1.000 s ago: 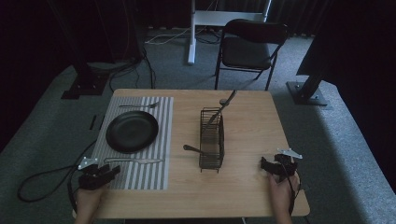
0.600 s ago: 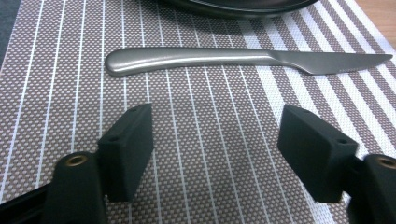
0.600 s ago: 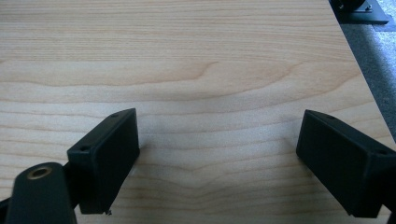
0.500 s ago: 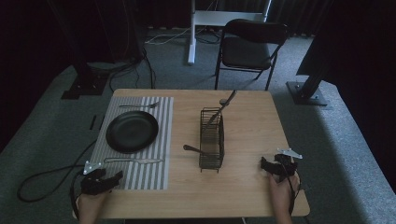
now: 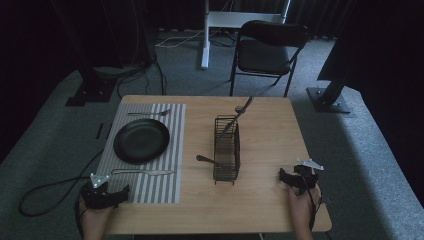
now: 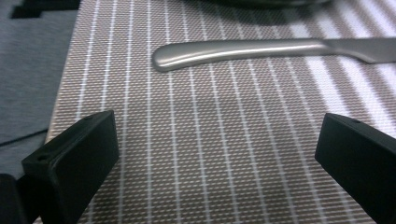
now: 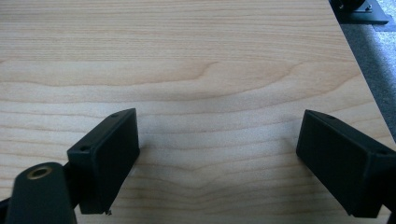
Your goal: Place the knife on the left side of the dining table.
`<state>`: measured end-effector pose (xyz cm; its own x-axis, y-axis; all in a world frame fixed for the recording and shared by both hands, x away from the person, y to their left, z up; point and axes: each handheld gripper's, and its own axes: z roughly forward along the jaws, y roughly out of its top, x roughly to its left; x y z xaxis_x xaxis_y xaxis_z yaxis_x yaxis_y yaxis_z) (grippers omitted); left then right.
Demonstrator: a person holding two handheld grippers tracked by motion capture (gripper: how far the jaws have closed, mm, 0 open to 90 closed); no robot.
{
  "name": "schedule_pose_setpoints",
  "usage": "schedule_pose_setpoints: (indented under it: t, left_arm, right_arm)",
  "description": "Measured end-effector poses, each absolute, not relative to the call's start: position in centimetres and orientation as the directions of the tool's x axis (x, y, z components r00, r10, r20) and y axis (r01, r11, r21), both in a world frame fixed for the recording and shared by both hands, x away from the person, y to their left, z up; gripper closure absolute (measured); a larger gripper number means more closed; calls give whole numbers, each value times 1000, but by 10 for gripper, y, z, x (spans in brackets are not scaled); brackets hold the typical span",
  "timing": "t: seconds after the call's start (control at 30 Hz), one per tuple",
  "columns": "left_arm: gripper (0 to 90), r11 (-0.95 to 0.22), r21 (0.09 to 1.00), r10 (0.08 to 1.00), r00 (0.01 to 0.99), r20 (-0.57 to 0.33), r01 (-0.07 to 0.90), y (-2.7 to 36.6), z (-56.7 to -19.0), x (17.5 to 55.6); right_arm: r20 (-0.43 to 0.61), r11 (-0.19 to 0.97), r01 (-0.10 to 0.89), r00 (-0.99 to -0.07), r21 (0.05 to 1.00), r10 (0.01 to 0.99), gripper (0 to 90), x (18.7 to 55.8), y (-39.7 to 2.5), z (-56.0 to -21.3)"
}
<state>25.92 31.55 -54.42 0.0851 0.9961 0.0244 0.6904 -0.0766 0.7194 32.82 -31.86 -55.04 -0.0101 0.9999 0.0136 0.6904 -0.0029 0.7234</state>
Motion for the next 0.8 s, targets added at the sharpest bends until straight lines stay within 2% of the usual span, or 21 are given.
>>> schedule_pose_setpoints:
  t: [0.2,0.33,0.8]
  left_arm:
    - [1,-87,745,995,20,99,661,315,-542,254]
    - [1,-66,763,996,-8,93,644,320,-541,252]
    - [1,-90,773,994,14,105,628,320,-543,255]
  right_arm:
    - [14,-3,691,-10,723,1000,122,328,-319,-550]
    - [14,-3,690,-10,723,1000,122,328,-319,-550]
    - [14,-3,690,-10,724,1000,122,328,-319,-550]
